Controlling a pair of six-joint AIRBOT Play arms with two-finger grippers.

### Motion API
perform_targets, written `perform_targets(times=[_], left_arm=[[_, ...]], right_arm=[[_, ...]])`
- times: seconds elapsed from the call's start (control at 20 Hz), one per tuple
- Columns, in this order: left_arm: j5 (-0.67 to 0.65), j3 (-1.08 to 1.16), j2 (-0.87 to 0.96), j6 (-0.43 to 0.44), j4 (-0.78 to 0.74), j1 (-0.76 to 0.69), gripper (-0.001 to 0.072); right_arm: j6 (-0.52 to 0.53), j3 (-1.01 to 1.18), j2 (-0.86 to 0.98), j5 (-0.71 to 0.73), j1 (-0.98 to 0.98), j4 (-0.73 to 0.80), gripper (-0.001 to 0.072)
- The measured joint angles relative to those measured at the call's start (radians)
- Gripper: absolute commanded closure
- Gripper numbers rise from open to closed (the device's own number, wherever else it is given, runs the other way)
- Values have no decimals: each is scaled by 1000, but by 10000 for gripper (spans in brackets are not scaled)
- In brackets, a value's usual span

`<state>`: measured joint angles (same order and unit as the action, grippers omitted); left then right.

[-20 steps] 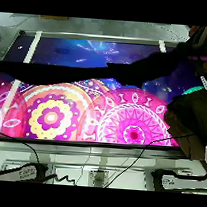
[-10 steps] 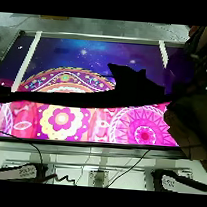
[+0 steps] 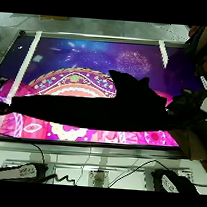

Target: Fold the clothes and pants, and hang the long-sleeved shirts on hangers.

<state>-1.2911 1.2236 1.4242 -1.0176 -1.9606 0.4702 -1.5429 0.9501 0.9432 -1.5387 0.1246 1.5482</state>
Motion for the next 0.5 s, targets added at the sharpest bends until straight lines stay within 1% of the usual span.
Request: perform_targets(times=[0.05, 0.1, 0.15, 0.2, 0.3, 0.35, 0.5], left_arm=[[-6, -10, 0, 14, 2, 2, 668], [-15, -18, 0, 28, 2, 3, 496], [-20, -24, 2, 35, 2, 5, 169], [-20, -29, 2, 46, 3, 5, -13], [-20, -35, 2, 53, 6, 6, -4], [-20, -37, 2, 57, 4, 6, -4], [-11, -40, 2, 64, 2, 6, 3]], right_arm=[[-10, -24, -18, 7, 0, -3, 694], [-16, -40, -29, 9, 0, -9, 694], [-21, -52, -37, 14, 0, -16, 671], [-26, -61, -43, 16, 0, -27, 573], [-31, -72, -51, 20, 0, -44, 237], [-32, -76, -53, 24, 0, -54, 182], [-36, -82, -57, 29, 0, -72, 183]])
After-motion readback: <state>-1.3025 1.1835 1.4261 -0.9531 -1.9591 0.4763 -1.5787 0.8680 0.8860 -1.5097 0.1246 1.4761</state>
